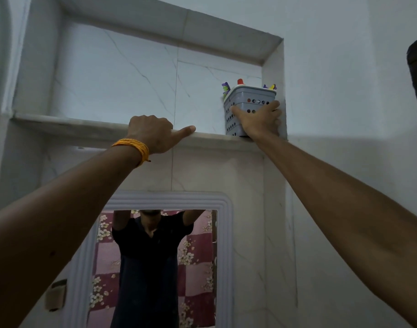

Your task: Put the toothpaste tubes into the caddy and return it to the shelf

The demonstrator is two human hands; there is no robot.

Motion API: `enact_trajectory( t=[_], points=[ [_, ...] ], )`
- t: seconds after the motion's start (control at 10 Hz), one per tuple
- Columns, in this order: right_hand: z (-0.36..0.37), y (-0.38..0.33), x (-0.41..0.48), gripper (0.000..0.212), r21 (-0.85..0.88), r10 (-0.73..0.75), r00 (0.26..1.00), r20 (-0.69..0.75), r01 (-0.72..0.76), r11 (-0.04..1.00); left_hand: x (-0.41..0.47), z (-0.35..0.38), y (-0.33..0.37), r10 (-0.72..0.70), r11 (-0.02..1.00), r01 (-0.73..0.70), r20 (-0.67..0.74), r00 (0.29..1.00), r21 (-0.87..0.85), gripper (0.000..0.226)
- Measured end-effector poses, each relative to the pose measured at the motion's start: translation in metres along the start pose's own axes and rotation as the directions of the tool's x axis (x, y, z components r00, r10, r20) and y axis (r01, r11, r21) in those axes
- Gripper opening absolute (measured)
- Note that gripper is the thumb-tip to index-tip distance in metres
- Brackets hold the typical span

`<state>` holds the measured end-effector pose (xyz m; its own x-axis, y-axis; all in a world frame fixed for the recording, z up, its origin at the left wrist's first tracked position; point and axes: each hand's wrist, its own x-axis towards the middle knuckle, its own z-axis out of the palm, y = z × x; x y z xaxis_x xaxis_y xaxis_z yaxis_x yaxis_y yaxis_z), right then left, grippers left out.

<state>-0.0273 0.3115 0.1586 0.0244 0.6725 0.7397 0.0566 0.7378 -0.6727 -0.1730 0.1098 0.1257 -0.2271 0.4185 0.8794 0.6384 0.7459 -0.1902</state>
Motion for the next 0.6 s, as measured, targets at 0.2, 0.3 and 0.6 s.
enact_trajectory(
  t=[0.2,0.3,0.6],
  points=[
    [-0.012,0.017,-0.028,0.123,-0.048,-0.078,0.996,0.035,0.080,0.996,-0.012,-0.005,0.004,0.006,1.000,-0.007,-0.036,0.999,-0.015,0.072],
    [-0.021,0.028,-0.058,0.102,-0.141,-0.175,0.984,-0.044,0.168,0.976,-0.032,-0.005,0.006,0.008,0.998,-0.014,-0.079,0.997,-0.069,0.061],
    [-0.045,0.079,-0.147,0.071,-0.160,-0.416,0.900,0.129,0.433,0.887,-0.132,-0.016,0.023,-0.092,0.979,0.054,-0.189,0.978,-0.195,0.061]
  ],
)
